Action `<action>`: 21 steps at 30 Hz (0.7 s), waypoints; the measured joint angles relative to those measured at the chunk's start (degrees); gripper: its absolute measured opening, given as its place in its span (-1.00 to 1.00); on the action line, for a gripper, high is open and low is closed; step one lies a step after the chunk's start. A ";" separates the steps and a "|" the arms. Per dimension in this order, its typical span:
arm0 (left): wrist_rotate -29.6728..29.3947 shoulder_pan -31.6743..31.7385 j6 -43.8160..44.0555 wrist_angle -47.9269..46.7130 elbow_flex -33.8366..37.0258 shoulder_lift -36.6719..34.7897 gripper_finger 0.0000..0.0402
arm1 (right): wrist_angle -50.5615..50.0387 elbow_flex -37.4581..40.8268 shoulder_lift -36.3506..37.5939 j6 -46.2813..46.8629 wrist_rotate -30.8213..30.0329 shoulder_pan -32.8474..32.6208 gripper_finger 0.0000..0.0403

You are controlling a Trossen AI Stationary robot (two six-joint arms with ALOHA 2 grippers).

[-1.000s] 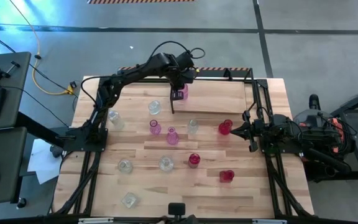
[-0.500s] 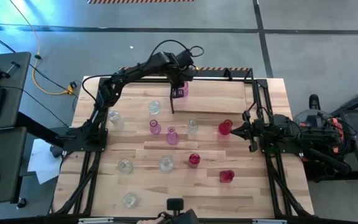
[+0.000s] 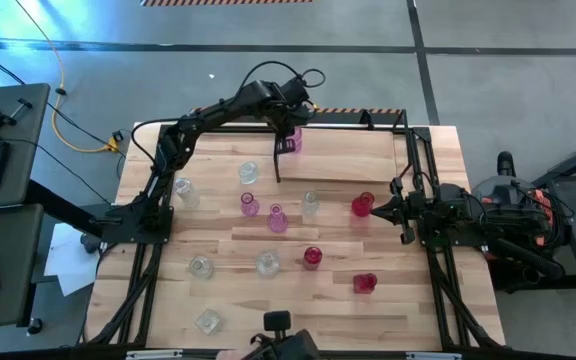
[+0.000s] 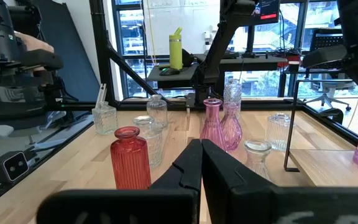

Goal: Sort vases onto shelf
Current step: Put the violet vase on the shelf

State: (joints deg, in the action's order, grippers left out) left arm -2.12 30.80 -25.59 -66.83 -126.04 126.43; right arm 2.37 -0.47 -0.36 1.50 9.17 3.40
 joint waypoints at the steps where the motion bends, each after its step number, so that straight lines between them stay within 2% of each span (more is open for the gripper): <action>1: -0.01 0.07 0.03 -0.01 0.00 0.00 -1.00 | 0.00 0.02 0.00 -0.02 0.00 0.00 -1.00; 21: -0.69 -0.11 1.41 0.00 0.00 -0.07 -1.00 | 0.00 0.00 0.00 -0.02 0.02 0.00 -1.00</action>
State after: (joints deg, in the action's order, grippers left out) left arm -2.80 30.69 -24.18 -66.83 -126.04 126.37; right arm 2.37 -0.47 -0.36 1.48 9.19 3.40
